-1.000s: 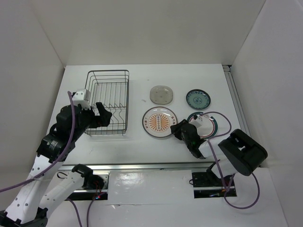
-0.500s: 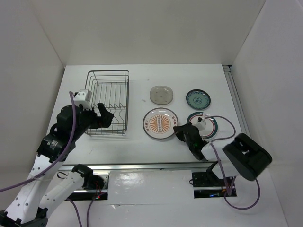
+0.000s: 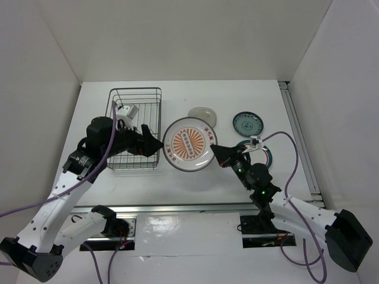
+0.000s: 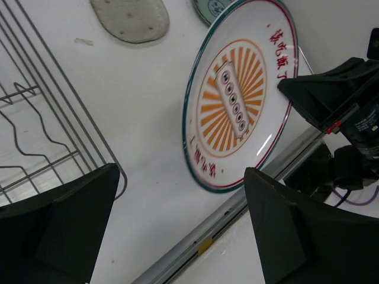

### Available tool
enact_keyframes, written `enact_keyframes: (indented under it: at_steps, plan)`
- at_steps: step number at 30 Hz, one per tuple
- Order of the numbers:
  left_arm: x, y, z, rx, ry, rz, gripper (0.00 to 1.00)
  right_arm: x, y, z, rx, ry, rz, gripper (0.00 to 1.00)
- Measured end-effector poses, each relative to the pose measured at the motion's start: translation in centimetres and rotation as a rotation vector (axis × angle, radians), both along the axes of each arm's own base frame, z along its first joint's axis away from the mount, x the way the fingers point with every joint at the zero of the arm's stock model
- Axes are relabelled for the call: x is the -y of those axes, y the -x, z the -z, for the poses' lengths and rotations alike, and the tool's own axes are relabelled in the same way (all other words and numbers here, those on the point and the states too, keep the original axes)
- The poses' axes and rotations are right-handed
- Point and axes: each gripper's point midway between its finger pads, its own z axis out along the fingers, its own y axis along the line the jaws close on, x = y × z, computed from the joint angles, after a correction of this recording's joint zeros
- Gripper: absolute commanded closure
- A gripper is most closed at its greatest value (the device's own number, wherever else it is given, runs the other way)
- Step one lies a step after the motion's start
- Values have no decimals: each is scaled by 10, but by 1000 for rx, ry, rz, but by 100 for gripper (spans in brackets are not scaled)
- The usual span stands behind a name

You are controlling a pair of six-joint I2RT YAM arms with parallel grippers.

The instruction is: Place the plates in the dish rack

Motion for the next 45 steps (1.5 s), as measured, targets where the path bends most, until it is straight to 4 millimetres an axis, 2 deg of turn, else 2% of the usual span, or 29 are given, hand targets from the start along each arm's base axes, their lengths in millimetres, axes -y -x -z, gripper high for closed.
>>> enact_keyframes:
  at_steps: [4,6,8,13,15,16,17,18,19,20,22,23,25,26,29,31,34,37,38,40,45]
  plan:
    - [11,2,-1,-12,29,62,0,-22,10,4,22,59,-119,100]
    - [15,4,-5,-4,47,81,4,-31,16,6,31,69,-169,100]
    - [17,3,-7,-4,60,89,14,-41,22,3,49,64,-223,100]
    - [20,1,1,-29,57,95,14,-56,34,-7,102,36,-321,100]
    - [19,0,4,-40,52,93,30,-59,38,-12,122,24,-342,100]
    - [19,0,5,-41,51,92,46,-59,39,-15,133,17,-349,100]
    - [19,0,5,-47,54,87,86,-60,40,-18,141,13,-355,100]
    - [20,1,5,-48,57,94,100,-61,41,-20,148,9,-359,100]
    - [22,3,5,-33,44,121,100,-61,39,-22,150,6,-352,90]
    - [24,7,5,-33,41,148,100,-59,36,-23,135,-7,-341,68]
    - [22,8,8,-44,34,135,100,-61,38,-25,138,-17,-357,9]
    - [18,5,10,-49,23,109,100,-63,40,-31,152,-26,-366,0]
    - [10,1,15,-66,0,53,100,-65,41,-41,178,-26,-365,0]
    - [3,-1,18,-76,-23,11,100,-65,39,-43,179,-20,-361,0]
    - [-32,-9,-6,-37,-111,-176,100,-64,32,-54,187,6,-322,0]
    - [-59,-15,-38,53,-145,-317,100,-63,28,-58,187,30,-300,0]
    - [-108,-13,-93,219,-182,-546,100,-64,22,-52,164,83,-282,0]
    - [-155,-2,-126,331,-244,-753,100,-65,19,-34,124,146,-281,0]
    - [-170,2,-130,360,-287,-817,100,-65,18,-28,110,163,-281,0]
    - [-186,4,-125,389,-389,-875,100,-65,18,-20,92,192,-284,0]
    - [-199,-11,-69,332,-721,-853,100,-66,19,-11,77,225,-295,0]
